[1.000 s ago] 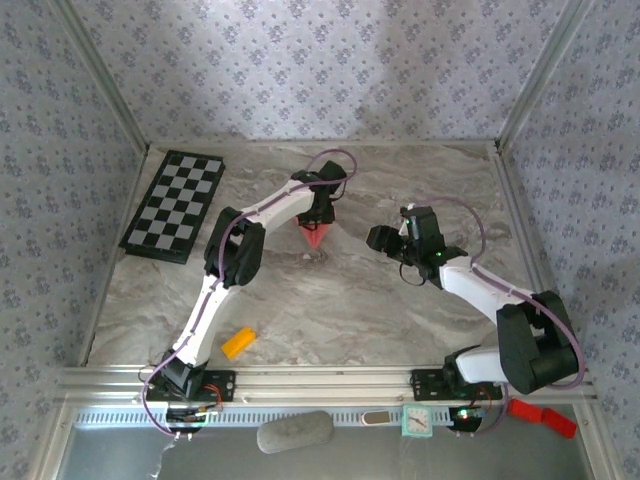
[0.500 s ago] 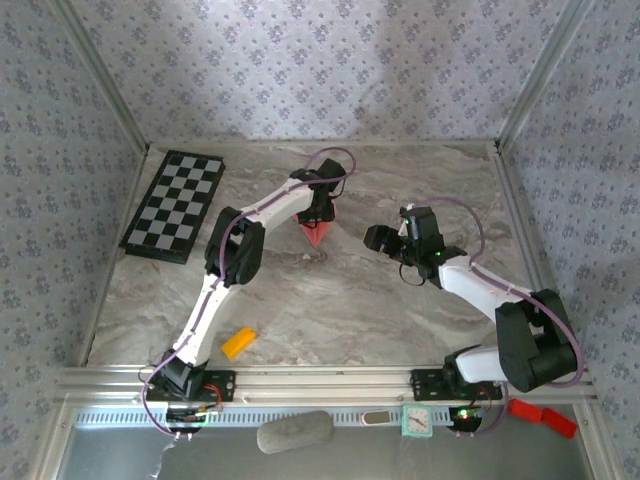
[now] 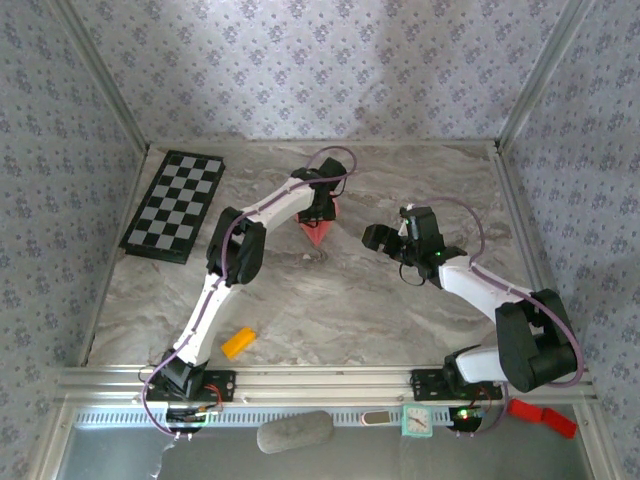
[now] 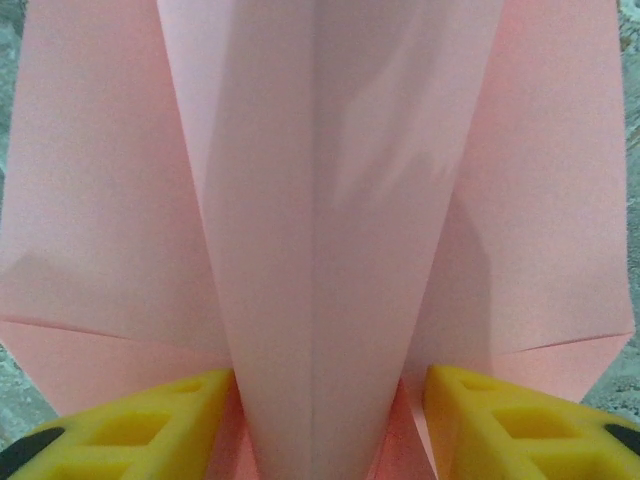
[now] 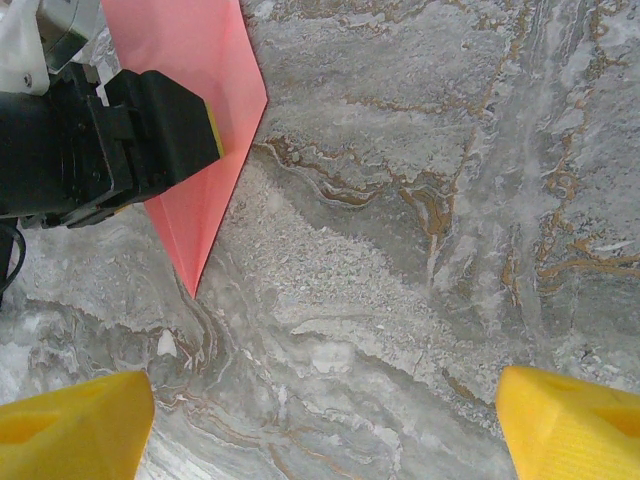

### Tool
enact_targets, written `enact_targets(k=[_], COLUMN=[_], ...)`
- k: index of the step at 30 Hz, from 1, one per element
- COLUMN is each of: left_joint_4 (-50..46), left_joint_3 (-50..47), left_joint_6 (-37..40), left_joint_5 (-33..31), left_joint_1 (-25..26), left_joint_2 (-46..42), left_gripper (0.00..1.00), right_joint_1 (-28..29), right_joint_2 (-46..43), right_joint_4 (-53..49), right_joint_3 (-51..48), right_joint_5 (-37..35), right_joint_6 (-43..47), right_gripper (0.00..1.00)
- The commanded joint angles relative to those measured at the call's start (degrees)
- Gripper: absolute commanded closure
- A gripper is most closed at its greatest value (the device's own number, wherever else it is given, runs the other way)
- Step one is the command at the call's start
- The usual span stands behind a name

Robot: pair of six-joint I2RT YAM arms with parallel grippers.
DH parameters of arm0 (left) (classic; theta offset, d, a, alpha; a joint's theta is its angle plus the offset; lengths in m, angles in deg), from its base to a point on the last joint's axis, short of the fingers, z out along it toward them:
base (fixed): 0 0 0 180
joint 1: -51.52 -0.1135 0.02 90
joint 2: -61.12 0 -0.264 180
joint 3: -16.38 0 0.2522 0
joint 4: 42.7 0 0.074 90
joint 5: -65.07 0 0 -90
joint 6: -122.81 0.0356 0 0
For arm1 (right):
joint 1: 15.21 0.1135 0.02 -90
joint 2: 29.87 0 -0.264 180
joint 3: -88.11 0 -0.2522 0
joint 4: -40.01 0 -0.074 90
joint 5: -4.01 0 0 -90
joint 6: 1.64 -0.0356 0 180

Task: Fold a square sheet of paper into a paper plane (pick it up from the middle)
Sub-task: Move the paper plane to the top-center of the table, then reset both arms

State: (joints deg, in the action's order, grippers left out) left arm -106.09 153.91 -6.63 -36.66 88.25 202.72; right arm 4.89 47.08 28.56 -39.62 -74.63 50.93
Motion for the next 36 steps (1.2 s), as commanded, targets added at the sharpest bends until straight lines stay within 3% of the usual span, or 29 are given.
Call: enact_targets(k=[1,7,13,23,29,36], left_joint_4=[-3.2,-4.0,-4.3,-2.9,8.0,24.4], left_joint_3=[1.1,3.0,3.9,1.2,-15.4,-43.1], left_joint_6=[1.0,1.5,1.0,2.1,4.4,7.9], left_joint_5=[1.8,2.4,2.1,-0.4,-7.0,-17.2], left_joint_1=[-0.4,-0.4,-0.3,-0.5,-1.2,-6.0], left_joint_2=[2.4,-0.8,-6.0,-16.3,-33.2,-54.2], left_gripper=[0.48,0.47,0.40,0.34,0.27,0.02], right_joint_1=[-0.1,-0.2,-0.2,-1.4,-2.0,-3.8], right_joint_2=[0.0,0.0,-0.3,-6.6,-11.3,-16.1], right_joint_4=[-0.3,-0.4,-1.8,-11.0,-16.9,-12.6], right_joint_3=[-0.1,0.2,1.3,7.2,14.8,13.5], right_joint_5=[-0.6,-0.6,-1.6,-6.8,-13.5,-25.5], right_joint_6=[1.0,1.0,0.9,10.5,20.2,25.1], right_gripper=[0.09,0.09,0.09,0.04,0.00,0.00])
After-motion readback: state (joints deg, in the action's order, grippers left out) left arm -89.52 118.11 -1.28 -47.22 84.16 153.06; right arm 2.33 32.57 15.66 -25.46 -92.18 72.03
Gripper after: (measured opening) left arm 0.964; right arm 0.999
